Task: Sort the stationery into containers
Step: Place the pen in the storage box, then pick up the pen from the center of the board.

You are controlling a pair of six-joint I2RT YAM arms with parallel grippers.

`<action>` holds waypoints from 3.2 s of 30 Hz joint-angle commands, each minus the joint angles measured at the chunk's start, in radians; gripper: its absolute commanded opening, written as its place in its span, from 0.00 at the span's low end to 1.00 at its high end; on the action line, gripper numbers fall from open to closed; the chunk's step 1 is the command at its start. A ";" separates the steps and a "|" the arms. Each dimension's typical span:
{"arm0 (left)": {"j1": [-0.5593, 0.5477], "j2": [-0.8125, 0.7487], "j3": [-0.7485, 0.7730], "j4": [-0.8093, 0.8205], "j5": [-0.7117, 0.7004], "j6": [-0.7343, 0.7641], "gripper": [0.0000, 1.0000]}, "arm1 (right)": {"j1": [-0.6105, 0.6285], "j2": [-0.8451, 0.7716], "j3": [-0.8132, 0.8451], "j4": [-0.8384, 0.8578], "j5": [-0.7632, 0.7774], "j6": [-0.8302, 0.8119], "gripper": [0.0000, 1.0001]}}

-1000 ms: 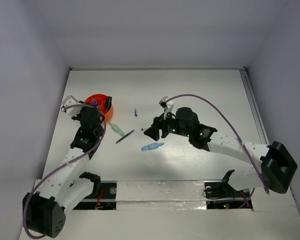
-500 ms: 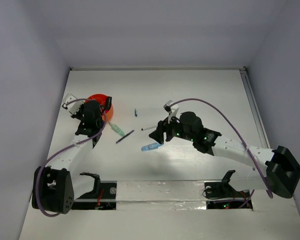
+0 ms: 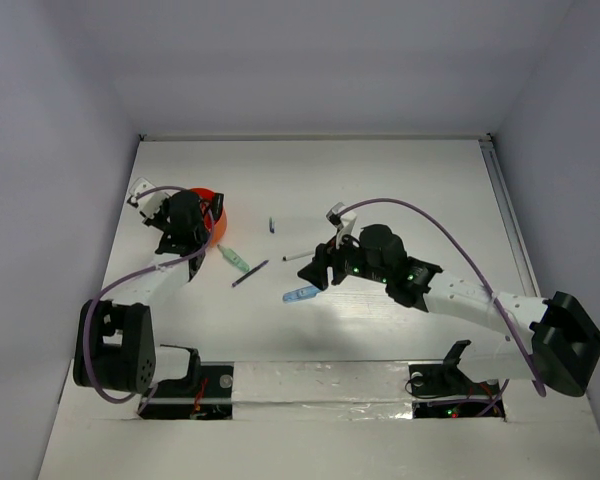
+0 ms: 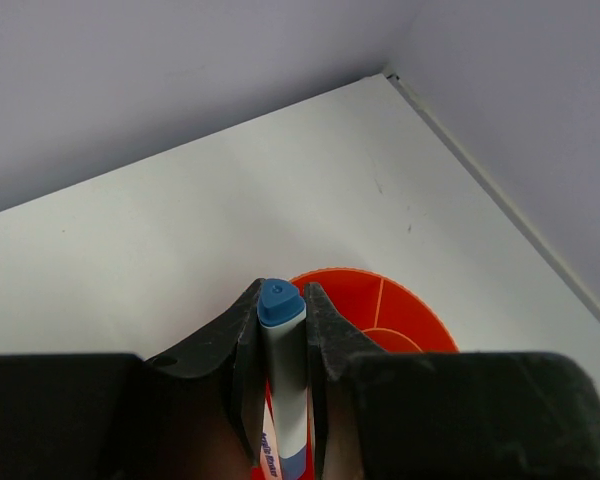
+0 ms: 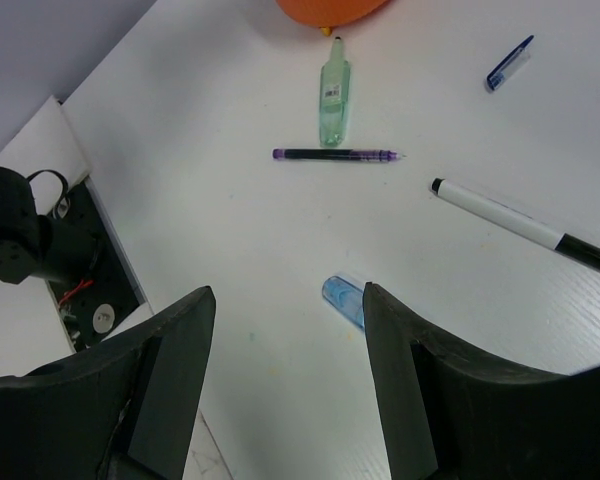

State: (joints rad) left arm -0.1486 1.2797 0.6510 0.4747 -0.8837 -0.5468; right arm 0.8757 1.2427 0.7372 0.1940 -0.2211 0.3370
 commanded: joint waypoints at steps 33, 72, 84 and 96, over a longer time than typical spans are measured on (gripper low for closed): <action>-0.029 -0.525 0.001 0.012 0.488 -0.154 0.55 | -0.205 0.038 0.022 -0.145 0.186 0.076 0.29; -0.201 -0.770 -0.246 -0.120 1.082 -0.102 0.70 | -0.173 0.819 0.678 -0.481 0.342 0.088 0.40; -0.201 -0.777 -0.244 -0.176 1.060 -0.093 0.70 | -0.142 0.960 0.846 -0.643 0.373 0.030 0.32; -0.201 -0.675 -0.266 -0.124 1.186 -0.139 0.65 | -0.142 0.743 0.710 -0.420 0.364 -0.039 0.00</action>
State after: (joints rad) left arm -0.3470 0.5800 0.3985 0.2787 0.2310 -0.6693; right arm 0.7269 2.1048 1.5059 -0.3012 0.1577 0.3416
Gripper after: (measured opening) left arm 0.660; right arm 0.182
